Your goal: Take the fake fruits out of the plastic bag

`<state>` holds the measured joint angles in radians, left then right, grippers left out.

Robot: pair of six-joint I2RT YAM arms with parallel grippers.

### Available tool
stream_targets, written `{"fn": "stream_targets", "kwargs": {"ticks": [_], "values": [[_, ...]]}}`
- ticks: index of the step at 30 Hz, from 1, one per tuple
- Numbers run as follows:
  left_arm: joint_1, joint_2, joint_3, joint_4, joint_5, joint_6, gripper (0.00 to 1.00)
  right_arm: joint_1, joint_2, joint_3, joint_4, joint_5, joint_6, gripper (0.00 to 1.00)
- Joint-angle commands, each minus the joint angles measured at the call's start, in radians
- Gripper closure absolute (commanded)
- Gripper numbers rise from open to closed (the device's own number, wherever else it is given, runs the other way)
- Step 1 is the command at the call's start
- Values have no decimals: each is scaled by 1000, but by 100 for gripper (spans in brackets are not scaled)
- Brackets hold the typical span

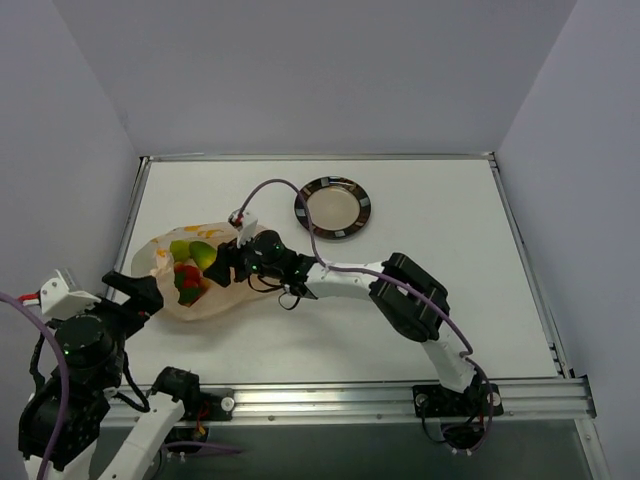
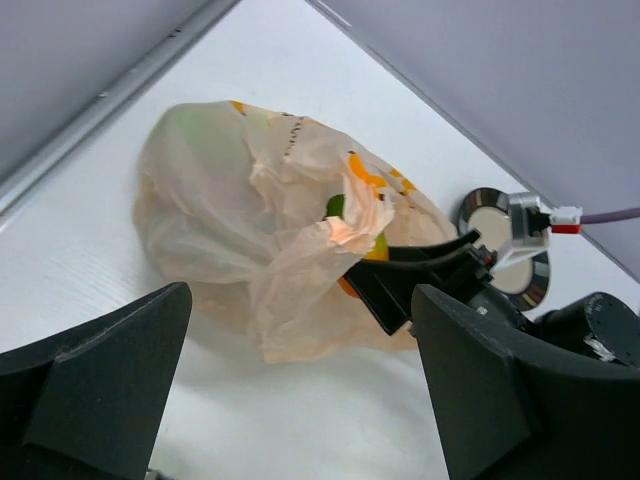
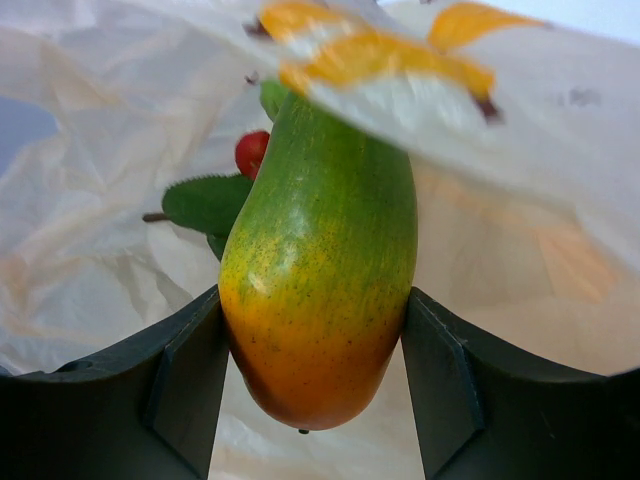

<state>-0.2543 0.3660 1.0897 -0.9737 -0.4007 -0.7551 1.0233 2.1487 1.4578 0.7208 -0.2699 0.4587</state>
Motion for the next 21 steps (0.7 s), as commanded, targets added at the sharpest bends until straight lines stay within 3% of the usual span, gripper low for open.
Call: {"fn": "stream_targets", "kwargs": {"ticks": [1, 6, 14, 16, 21], "values": [[0, 43, 45, -160, -107, 86, 9, 14, -127, -60, 57, 47, 49, 83], [-10, 155, 56, -149, -61, 124, 6, 15, -220, -146, 57, 80, 26, 83], [-8, 240, -20, 38, 13, 273, 5, -9, -342, -192, 9, 72, -18, 83], [-8, 241, -49, 64, -7, 284, 9, -32, -377, -204, 9, 54, -15, 83], [-7, 225, -120, 124, -53, 289, 33, -205, -447, -280, 52, -25, 34, 83]]}}
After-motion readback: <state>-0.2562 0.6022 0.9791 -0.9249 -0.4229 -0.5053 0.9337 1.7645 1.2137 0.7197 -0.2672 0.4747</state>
